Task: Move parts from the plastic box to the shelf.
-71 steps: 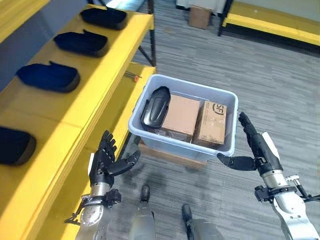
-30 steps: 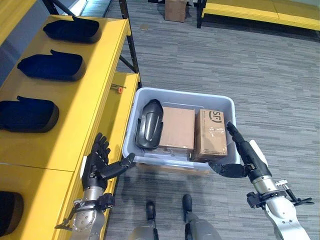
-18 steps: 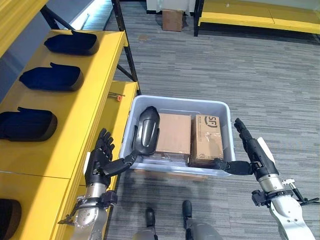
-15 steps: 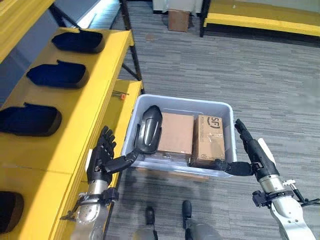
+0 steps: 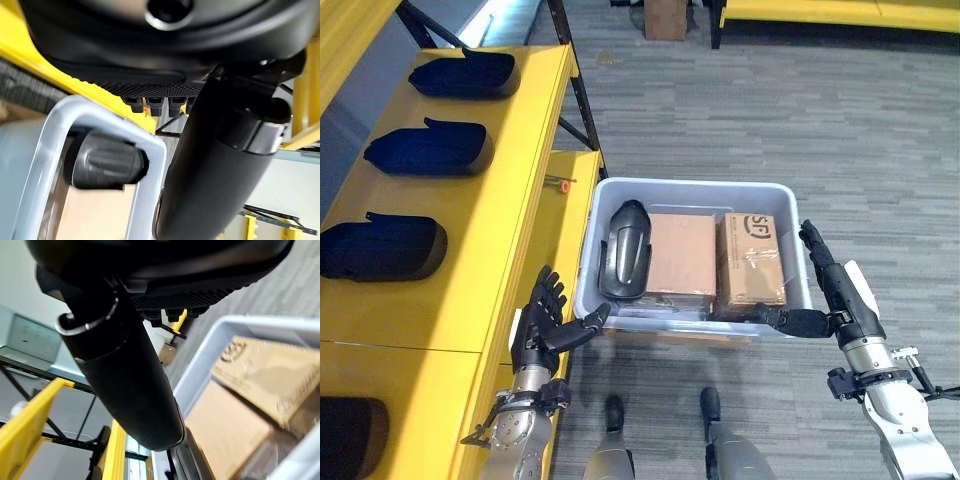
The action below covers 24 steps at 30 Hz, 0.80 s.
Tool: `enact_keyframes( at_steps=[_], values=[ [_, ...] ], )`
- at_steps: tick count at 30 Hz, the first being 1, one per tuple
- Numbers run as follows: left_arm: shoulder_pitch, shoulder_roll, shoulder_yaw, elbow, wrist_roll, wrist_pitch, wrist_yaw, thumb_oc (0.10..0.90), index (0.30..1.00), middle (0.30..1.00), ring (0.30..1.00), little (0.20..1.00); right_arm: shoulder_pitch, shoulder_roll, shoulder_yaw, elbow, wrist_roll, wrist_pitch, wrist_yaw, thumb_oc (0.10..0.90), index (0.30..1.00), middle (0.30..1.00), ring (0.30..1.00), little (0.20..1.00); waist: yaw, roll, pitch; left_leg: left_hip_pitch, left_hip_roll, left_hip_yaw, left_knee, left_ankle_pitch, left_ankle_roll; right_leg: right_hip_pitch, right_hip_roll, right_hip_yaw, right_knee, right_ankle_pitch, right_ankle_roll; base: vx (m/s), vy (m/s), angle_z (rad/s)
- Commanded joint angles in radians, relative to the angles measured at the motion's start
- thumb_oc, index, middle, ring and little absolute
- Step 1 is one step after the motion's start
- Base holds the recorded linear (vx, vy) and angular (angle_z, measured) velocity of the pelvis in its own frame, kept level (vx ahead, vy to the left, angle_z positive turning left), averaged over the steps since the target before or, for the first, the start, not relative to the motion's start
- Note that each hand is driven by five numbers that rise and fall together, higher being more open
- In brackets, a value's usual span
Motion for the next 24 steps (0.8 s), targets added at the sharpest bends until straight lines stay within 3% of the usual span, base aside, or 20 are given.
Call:
enact_keyframes(
  at_steps=[1, 2, 8, 14, 15, 18, 24],
  values=[
    [-0.004, 0.083, 0.076, -0.168, -0.004, -0.112, 0.009, 0.9, 1.0, 1.0, 1.0, 1.0, -0.121, -0.054, -0.014, -0.106, -0.048, -0.1, -0.041, 0.9, 1.0, 1.0, 1.0, 1.0, 0.032, -0.034, -0.075, -0.059, 0.041, 0.005, 0.043, -0.012, -0.001, 0.121, -0.053, 0.009, 0.054, -0.188, 0.044, 0.01, 0.163, -0.25],
    [-0.026, 0.105, 0.081, -0.175, 0.0, -0.118, 0.018, 0.9, 1.0, 1.0, 1.0, 1.0, -0.157, -0.077, -0.019, -0.115, -0.081, -0.103, -0.058, 0.9, 1.0, 1.0, 1.0, 1.0, 0.036, -0.049, -0.064, -0.092, 0.03, 0.024, 0.086, -0.034, 0.002, 0.108, -0.075, 0.011, 0.044, -0.17, 0.058, 0.0, 0.105, -0.23],
    [-0.037, 0.138, 0.089, -0.199, -0.009, -0.123, 0.024, 0.9, 1.0, 1.0, 1.0, 1.0, -0.267, -0.175, -0.013, -0.116, -0.156, -0.105, -0.099, 0.9, 1.0, 1.0, 1.0, 1.0, 0.053, -0.084, -0.047, -0.177, 0.019, 0.032, 0.154, -0.066, 0.013, 0.067, -0.099, -0.001, 0.03, -0.143, 0.073, -0.01, 0.086, -0.03],
    [-0.048, 0.201, 0.057, -0.221, -0.036, -0.127, 0.019, 0.9, 1.0, 1.0, 1.0, 1.0, -0.501, -0.454, 0.101, -0.084, -0.181, -0.1, -0.092, 0.9, 1.0, 1.0, 1.0, 1.0, 0.098, -0.128, 0.008, -0.247, 0.021, 0.007, 0.195, -0.071, 0.006, 0.045, -0.097, -0.042, 0.043, -0.15, 0.071, -0.01, -0.024, 0.1],
    [-0.049, 0.199, 0.058, -0.221, -0.036, -0.127, 0.019, 0.9, 1.0, 1.0, 1.0, 1.0, -0.507, -0.456, 0.106, -0.081, -0.181, -0.101, -0.093, 0.9, 1.0, 1.0, 1.0, 1.0, 0.096, -0.127, 0.007, -0.25, 0.021, 0.007, 0.194, -0.067, 0.006, 0.041, -0.097, -0.042, 0.043, -0.147, 0.071, -0.02, -0.056, 0.06],
    [-0.059, 0.219, 0.041, -0.232, -0.056, -0.133, 0.02, 0.9, 1.0, 1.0, 1.0, 1.0, -0.62, -0.585, 0.172, -0.04, -0.193, -0.09, -0.089, 0.9, 1.0, 1.0, 1.0, 1.0, 0.119, -0.141, 0.038, -0.268, 0.028, -0.004, 0.191, -0.052, -0.001, 0.028, -0.084, -0.063, 0.063, -0.159, 0.063, -0.02, -0.053, 0.12],
    [-0.095, 0.234, 0.036, -0.263, -0.064, -0.149, 0.037, 0.9, 1.0, 1.0, 1.0, 1.0, -0.78, -0.677, 0.302, 0.015, -0.207, -0.086, -0.086, 0.9, 1.0, 1.0, 1.0, 1.0, 0.14, -0.137, 0.09, -0.29, 0.045, -0.028, 0.19, -0.029, -0.014, -0.022, -0.059, -0.083, 0.135, -0.194, 0.048, -0.04, -0.077, 0.14]
  ],
)
